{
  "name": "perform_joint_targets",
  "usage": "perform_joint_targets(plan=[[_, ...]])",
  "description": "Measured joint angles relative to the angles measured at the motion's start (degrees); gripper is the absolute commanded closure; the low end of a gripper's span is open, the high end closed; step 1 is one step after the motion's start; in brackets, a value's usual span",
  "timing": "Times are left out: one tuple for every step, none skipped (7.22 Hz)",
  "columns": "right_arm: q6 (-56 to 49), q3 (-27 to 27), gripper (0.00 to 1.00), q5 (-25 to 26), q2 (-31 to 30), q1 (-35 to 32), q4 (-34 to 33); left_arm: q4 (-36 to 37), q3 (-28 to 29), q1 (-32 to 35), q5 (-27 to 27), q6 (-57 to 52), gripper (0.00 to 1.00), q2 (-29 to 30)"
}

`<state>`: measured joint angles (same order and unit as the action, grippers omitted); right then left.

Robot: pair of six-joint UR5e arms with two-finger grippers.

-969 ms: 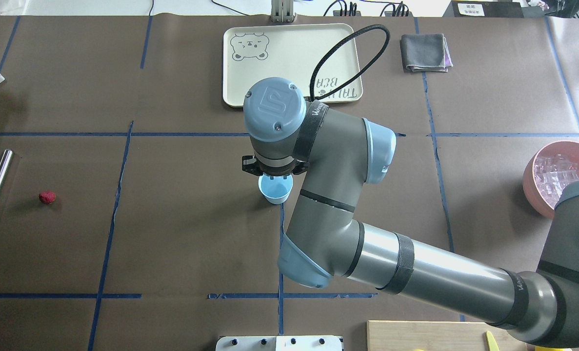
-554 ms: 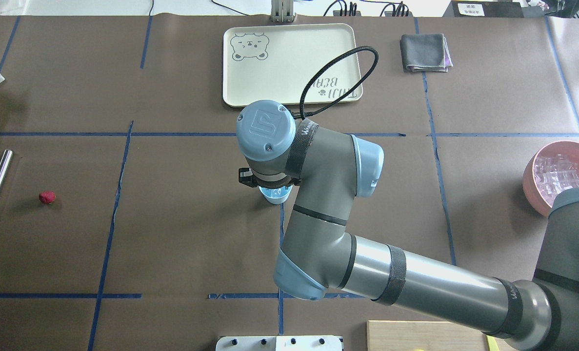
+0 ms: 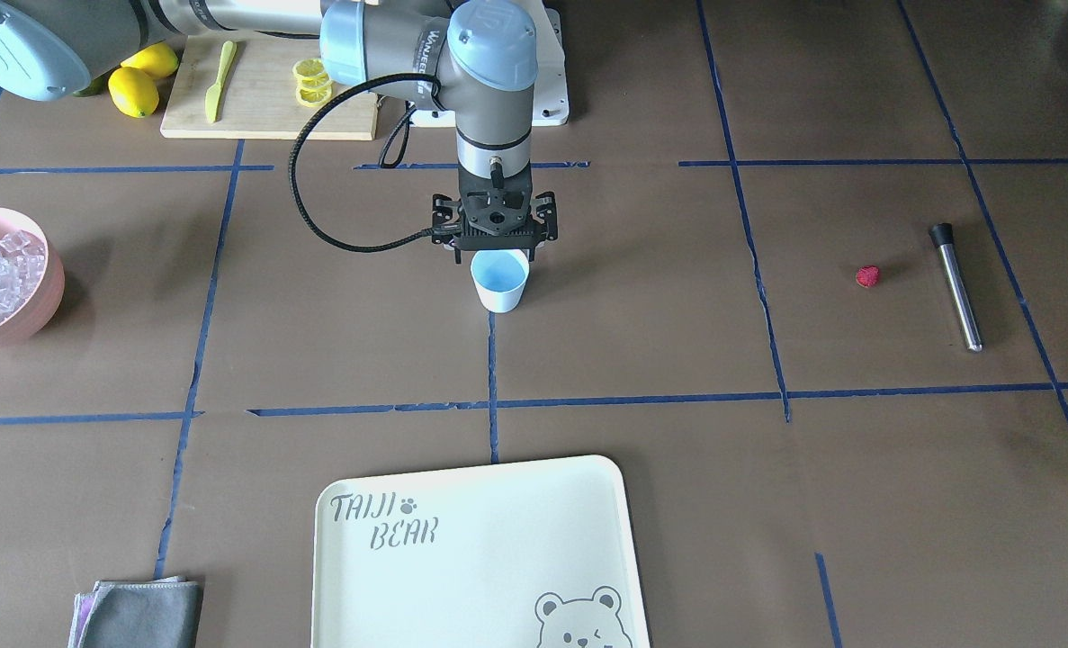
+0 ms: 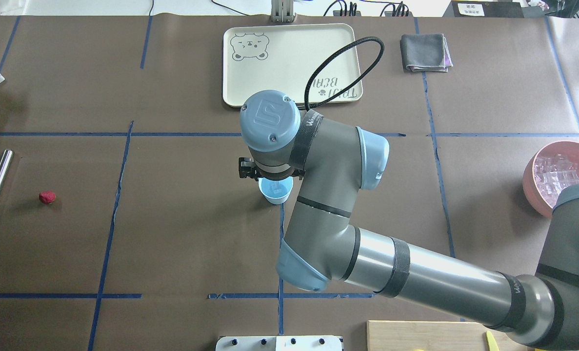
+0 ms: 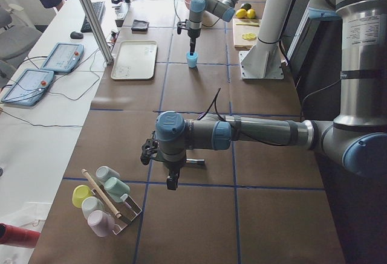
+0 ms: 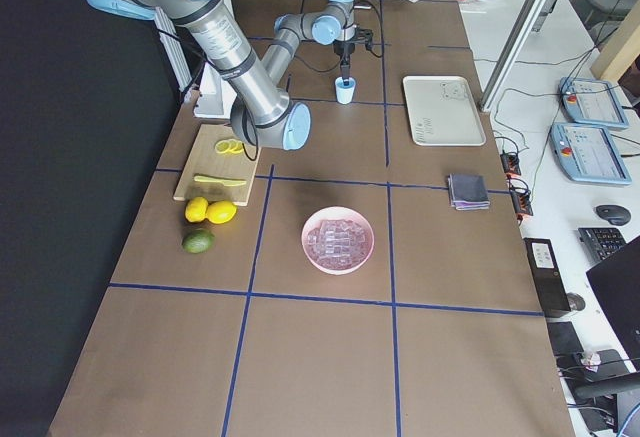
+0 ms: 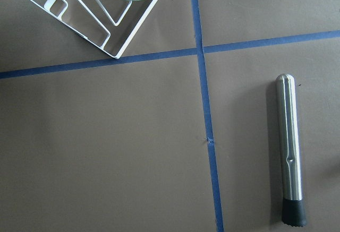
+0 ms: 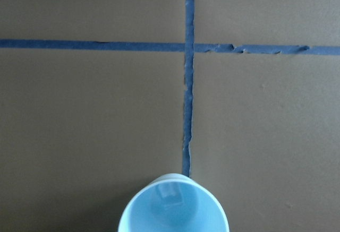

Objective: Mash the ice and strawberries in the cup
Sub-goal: 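Open the right gripper to drop ice into the blue cup, then move the right gripper back to the pink ice bowl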

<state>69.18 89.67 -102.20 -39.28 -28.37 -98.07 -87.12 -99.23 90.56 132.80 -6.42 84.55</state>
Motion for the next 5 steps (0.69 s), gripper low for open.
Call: perform_joint_targets(plan=[[-1.6,1.0,0.01,-1.8,-1.7,-2.5,0.0,0.0,0.0,0.0,0.0,0.0,0.0,0.0],[-5.2,3.8,0.01,-3.8,-5.2,-5.3,0.0,-0.1,-0.1,0.0,0.0,0.0,0.0,0.0],[-10.6,8.3,0.01,-6.2,-10.8,-8.6,0.2,-0.1,-0.1,0.0,0.0,0.0,0.0,0.0],[-16.9,13.2,0.01,-8.4,-17.4,-11.9,0.4,-0.1,-0.1,0.0,0.0,0.0,0.0,0.0],[-23.8,18.1,0.01,-10.4,-24.6,-15.7,0.5,-0.1,-0.1,0.0,0.0,0.0,0.0,0.0]])
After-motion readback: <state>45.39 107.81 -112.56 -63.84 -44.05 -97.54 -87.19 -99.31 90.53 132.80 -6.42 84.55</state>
